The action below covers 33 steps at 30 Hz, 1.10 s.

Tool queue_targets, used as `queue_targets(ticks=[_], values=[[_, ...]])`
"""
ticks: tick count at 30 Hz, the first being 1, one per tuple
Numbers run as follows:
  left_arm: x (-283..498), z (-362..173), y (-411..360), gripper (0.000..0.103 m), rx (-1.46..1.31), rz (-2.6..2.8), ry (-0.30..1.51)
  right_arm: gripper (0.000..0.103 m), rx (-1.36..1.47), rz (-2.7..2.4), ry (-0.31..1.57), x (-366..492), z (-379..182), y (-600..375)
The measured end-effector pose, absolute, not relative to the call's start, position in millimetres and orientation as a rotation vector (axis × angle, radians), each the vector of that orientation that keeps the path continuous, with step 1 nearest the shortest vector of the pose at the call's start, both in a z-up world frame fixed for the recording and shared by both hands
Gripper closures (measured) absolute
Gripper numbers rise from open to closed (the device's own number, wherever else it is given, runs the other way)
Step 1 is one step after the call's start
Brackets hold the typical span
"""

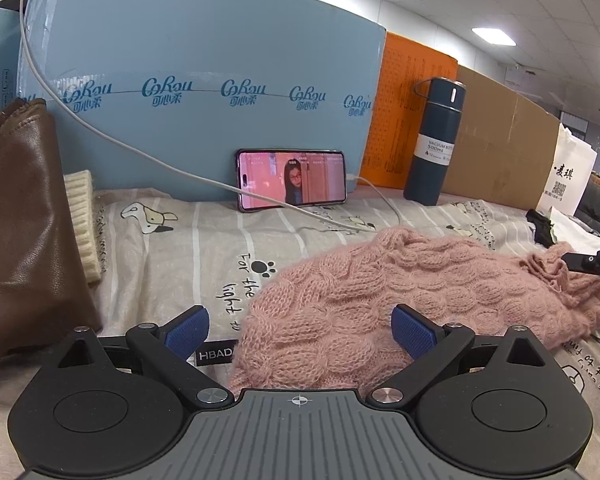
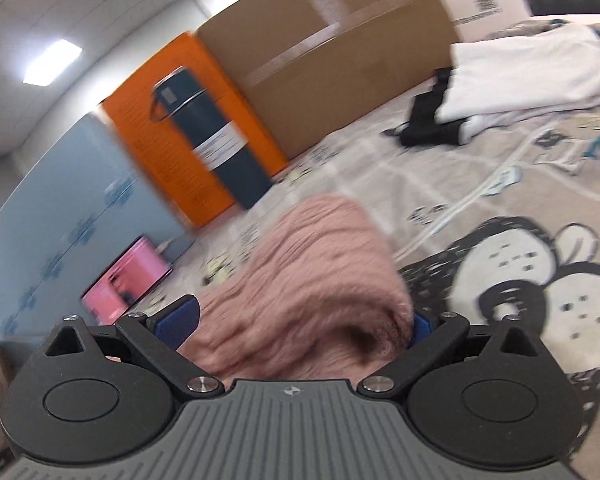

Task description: Fold clothes

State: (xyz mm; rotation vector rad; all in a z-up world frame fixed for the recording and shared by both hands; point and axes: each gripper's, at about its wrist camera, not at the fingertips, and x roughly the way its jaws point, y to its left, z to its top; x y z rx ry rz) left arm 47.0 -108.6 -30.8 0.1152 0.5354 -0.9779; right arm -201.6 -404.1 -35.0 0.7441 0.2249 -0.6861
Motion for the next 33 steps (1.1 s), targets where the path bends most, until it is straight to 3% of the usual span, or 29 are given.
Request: queue_targets(ticks=[2, 4, 8, 10, 18, 24, 33], values=[[47, -31, -109, 0.004, 0.113, -0.988, 0.543, 0.031, 0.731, -0.682, 0.213, -202, -33, -401], [47, -31, -109, 0.004, 0.109, -0.997, 0.55, 0.049, 0.731, -0.689, 0.194, -204, -33, -400], [47, -31, -109, 0.004, 0.091, -1.032, 0.558, 0.066, 0.733, -0.68, 0.129, -211, -30, -399], [43, -30, -108, 0.004, 0.084, -1.063, 0.55, 0.071, 0.687, -0.675, 0.089, -213, -25, -394], [31, -22, -103, 0.004, 0.066, -1.135, 0.484, 0.076, 0.605, -0.691, -0.001, -232, 2, -399], [36, -20, -103, 0.003, 0.15, -0.93, 0.463, 0.076, 0.444, -0.768, 0.145, -218, 7, -404], [46, -25, -104, 0.003, 0.161, -0.915, 0.514, 0.074, -0.238, -0.73, 0.148, -152, 16, -302]])
